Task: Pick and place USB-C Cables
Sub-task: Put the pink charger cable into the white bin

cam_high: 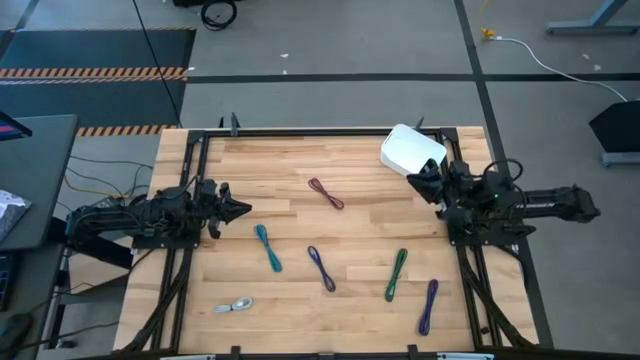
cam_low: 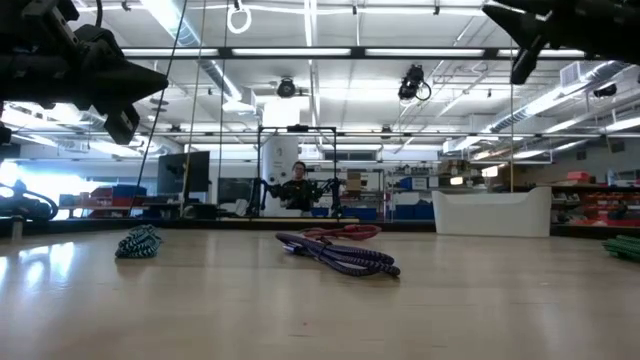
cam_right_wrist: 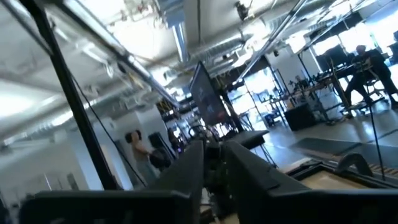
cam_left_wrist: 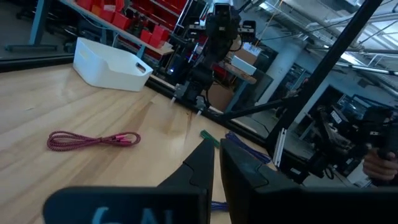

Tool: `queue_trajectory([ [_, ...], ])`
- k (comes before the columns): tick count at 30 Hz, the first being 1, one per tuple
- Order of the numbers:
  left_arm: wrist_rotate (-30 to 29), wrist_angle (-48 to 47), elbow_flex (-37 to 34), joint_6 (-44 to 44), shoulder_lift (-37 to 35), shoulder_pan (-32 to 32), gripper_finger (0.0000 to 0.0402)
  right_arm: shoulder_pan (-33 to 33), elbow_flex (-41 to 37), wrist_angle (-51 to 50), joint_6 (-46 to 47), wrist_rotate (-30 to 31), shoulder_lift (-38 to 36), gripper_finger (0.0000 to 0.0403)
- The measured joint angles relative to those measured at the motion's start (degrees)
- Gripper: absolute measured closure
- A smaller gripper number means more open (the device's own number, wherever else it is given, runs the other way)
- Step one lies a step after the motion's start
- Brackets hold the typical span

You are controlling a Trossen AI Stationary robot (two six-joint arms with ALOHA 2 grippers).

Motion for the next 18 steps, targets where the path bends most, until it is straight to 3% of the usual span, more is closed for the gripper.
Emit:
queue_trajectory([
  [4, 0.0, -0.16, 0.0, -0.05, -0.01, -0.02, 0.0367, 2.45, 5.39, -3.38, -6.31, -0.26, 10.02, 0.0281],
  [9, 0.67, -0.27, 0.0, -0.08, 0.0, -0.02, 0.0367, 4.79, 15.9, -16.01, -15.28, 1.35, 25.17, 0.0244],
  [12, 1.63, -0.32, 0.0, -0.07, 0.01, -0.04, 0.0367, 5.2, 24.56, -24.18, -20.85, 3.71, 34.75, 0.0233],
  [18, 1.66, -0.38, 0.0, -0.09, -0.01, -0.02, 0.0367, 1.67, 43.56, -42.16, -19.88, 9.32, 51.04, 0.0234],
])
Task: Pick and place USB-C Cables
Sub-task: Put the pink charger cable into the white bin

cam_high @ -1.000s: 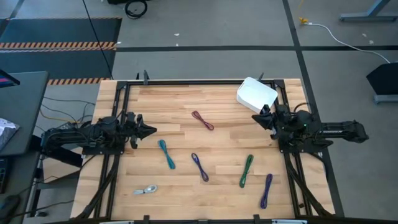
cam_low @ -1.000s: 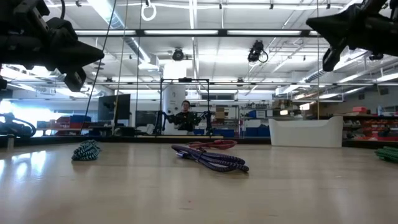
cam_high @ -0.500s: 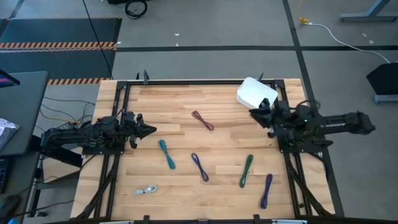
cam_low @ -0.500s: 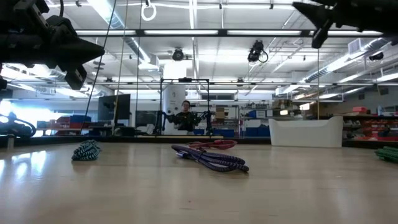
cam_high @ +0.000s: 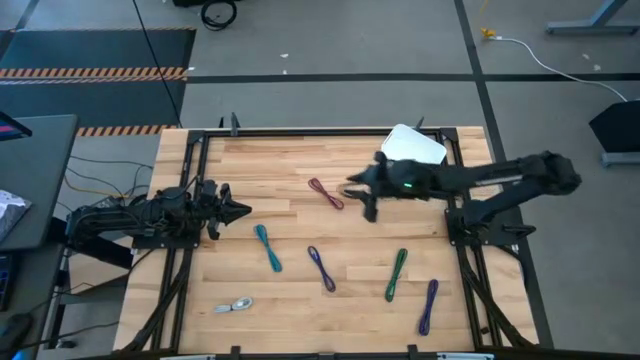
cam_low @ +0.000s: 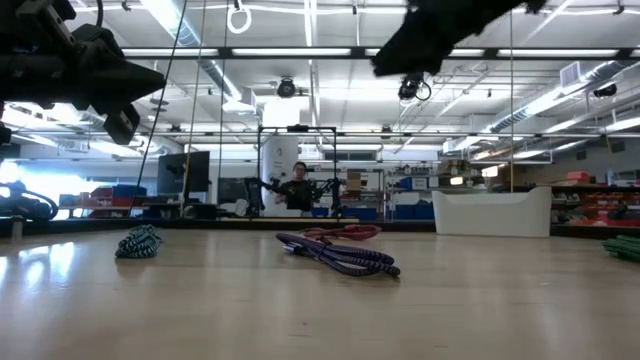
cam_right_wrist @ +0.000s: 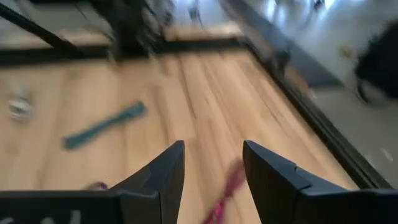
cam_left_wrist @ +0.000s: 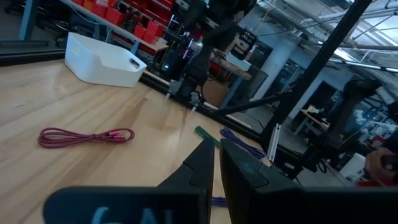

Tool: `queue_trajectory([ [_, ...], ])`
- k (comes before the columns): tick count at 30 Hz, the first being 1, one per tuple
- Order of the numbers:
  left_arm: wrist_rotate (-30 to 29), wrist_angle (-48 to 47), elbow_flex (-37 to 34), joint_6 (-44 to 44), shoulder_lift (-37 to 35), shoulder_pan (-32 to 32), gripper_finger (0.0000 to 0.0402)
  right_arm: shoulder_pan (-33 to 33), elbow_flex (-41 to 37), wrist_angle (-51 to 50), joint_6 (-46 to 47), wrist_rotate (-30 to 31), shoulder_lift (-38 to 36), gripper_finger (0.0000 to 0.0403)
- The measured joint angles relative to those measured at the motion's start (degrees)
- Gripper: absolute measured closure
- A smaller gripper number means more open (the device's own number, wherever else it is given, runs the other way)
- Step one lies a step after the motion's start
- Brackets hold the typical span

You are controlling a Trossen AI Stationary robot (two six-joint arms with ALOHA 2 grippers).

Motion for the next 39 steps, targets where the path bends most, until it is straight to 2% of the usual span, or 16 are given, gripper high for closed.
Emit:
queue_trajectory([
  [6, 0.0, -1.28, 0.0, 0.0, -0.01, 0.0, 0.0367, -3.1, 12.53, -17.31, 6.16, 0.17, 15.2, 0.0235],
  [14, 0.0, -3.5, 0.0, -0.12, 0.01, 0.0, 0.0367, -4.85, 15.68, -18.71, 13.76, -0.95, 26.15, 0.0235],
  [21, -0.26, -2.48, 0.0, 8.41, 0.01, 0.0, 0.0367, -4.83, 15.66, -20.8, 15.59, -2.88, 33.8, 0.0235],
  [26, -1.86, -1.07, 0.0, 12.43, 0.01, 0.0, 0.0367, -4.8, 15.66, -20.72, 16.23, -3.34, 36.47, 0.0235],
  [34, -2.15, 10.65, 0.04, 21.76, 0.0, 0.02, 0.0367, -5.05, 15.66, -19.76, 14.21, 2.74, 36.02, 0.0235],
  [39, -2.91, 10.27, 2.97, 27.31, 0.37, 0.07, 0.0367, -6.26, 15.66, -20.06, 15.78, 3.91, 36.04, 0.0235],
])
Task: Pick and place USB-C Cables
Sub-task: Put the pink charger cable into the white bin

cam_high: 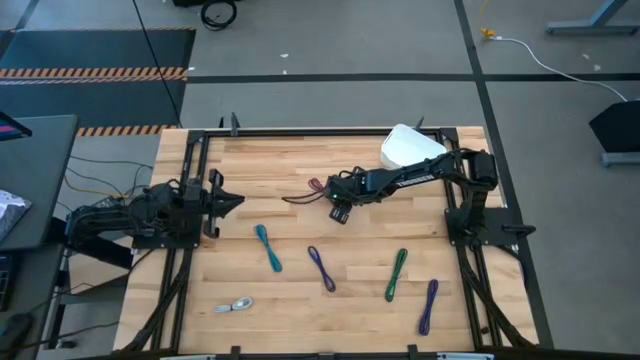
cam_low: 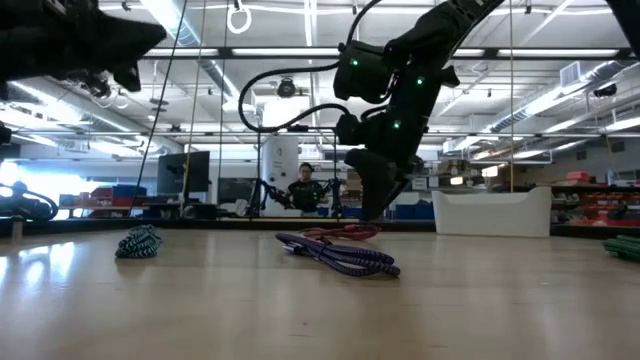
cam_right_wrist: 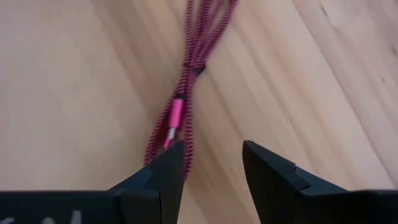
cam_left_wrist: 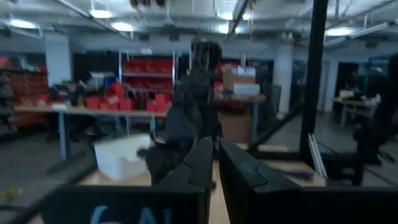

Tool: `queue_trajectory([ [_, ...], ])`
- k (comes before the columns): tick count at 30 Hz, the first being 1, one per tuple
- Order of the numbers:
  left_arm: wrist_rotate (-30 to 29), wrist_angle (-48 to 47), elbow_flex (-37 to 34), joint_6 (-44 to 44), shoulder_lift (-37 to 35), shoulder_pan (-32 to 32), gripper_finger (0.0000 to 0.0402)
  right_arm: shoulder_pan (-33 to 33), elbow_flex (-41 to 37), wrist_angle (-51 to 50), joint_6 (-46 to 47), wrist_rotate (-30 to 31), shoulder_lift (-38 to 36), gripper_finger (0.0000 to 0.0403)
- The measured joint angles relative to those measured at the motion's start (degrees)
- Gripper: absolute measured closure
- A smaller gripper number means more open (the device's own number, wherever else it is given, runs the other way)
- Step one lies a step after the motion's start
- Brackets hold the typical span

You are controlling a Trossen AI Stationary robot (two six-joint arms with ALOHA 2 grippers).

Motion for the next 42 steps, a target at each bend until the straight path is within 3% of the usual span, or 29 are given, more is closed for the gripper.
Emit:
queue_trajectory([
  [5, -1.84, -1.63, 0.38, -3.49, 0.02, 0.0, 0.0367, -0.53, 0.0, 0.21, 1.55, -0.79, 0.0, 0.0235],
  [12, -7.15, -3.31, 0.42, -1.71, 0.02, 0.0, 0.0367, 0.51, 0.0, 0.53, 1.88, -2.22, 0.0, 0.0227],
  [16, -9.08, -4.48, 0.42, -3.1, 0.04, 0.0, 0.0359, 0.82, 0.0, 2.92, 0.86, -3.25, 0.0, 0.0187],
  [21, -10.53, -6.34, 0.45, -6.45, 0.43, 0.0, 0.0321, 0.4, 0.0, 5.37, 0.46, -2.67, 0.0, 0.0124],
  [25, -10.86, -6.7, 0.53, -7.79, 2.03, 0.0, 0.0291, -0.2, -0.28, 5.21, -0.32, -2.38, 0.0, 0.0099],
  [35, -13.52, -6.76, 0.53, -7.79, 8.1, 0.0, 0.0276, -1.2, -4.07, 6.87, 4.57, -3.32, 0.02, 0.0118],
  [42, -14.35, -6.34, 0.55, -6.43, 9.81, -0.02, 0.0276, -0.08, -4.2, 13.32, 4.72, -3.69, 0.02, 0.0147],
])
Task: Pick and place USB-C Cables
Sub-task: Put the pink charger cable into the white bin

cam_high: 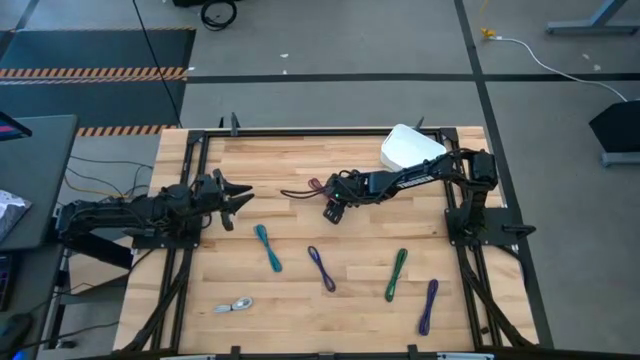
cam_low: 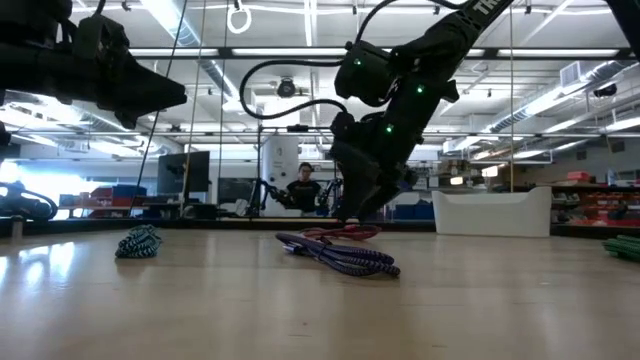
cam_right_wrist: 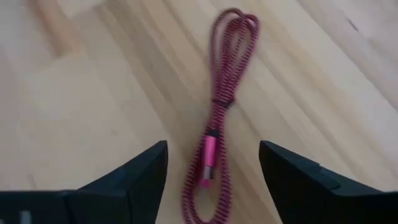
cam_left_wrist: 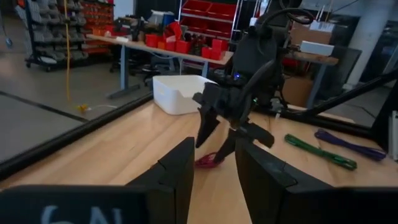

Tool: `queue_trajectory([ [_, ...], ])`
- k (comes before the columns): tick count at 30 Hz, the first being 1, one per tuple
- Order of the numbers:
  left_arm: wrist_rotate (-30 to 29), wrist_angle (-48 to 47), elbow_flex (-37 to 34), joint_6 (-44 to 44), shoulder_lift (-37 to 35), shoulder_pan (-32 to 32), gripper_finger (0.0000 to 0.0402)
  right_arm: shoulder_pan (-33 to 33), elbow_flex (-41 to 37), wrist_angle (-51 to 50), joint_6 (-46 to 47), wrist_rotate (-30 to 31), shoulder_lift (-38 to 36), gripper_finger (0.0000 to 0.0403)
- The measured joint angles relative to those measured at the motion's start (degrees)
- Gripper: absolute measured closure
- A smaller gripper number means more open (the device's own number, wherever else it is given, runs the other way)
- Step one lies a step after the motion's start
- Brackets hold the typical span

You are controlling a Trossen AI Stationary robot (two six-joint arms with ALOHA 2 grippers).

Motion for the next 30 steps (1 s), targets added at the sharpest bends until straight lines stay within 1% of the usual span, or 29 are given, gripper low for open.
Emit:
queue_trajectory([
  [4, -0.66, 0.12, 0.0, 2.39, -0.05, 0.0, 0.0276, 0.01, 0.0, -0.22, -0.05, 0.18, 0.0, 0.0165],
  [8, -4.02, 0.05, 0.0, 4.64, -0.05, 0.02, 0.0276, -0.1, 0.0, -1.31, 0.04, 0.54, 0.0, 0.0176],
  [13, -4.41, -1.77, 0.0, 1.49, -0.05, 0.02, 0.0276, -0.37, -0.02, -1.37, 2.77, -2.15, 1.42, 0.0178],
  [15, -3.8, -3.04, 0.05, 0.06, -0.05, 0.02, 0.0276, -0.22, 0.17, 0.33, 3.21, -3.32, 3.52, 0.0178],
  [20, -3.13, -4.55, 0.07, -1.27, -0.05, -0.04, 0.0276, 0.32, 0.52, 0.31, 2.55, -1.57, 5.56, 0.0178],
  [23, -3.11, -4.61, 0.07, -1.31, -0.05, -0.04, 0.0276, 0.67, 0.41, 0.59, 2.37, -0.39, 4.8, 0.0181],
  [25, -3.11, -4.55, 0.07, -1.29, -0.05, -0.04, 0.0276, 0.62, 0.28, 0.52, 2.08, -0.16, 4.21, 0.0191],
  [27, -3.11, -4.55, 0.07, -1.29, -0.05, -0.02, 0.0276, 0.58, 0.24, 0.34, 1.98, -0.11, 3.89, 0.0211],
  [30, -3.1, -4.59, 0.07, -1.33, -0.05, -0.03, 0.0276, 0.58, 0.22, -0.03, 1.9, 0.0, 3.8, 0.026],
])
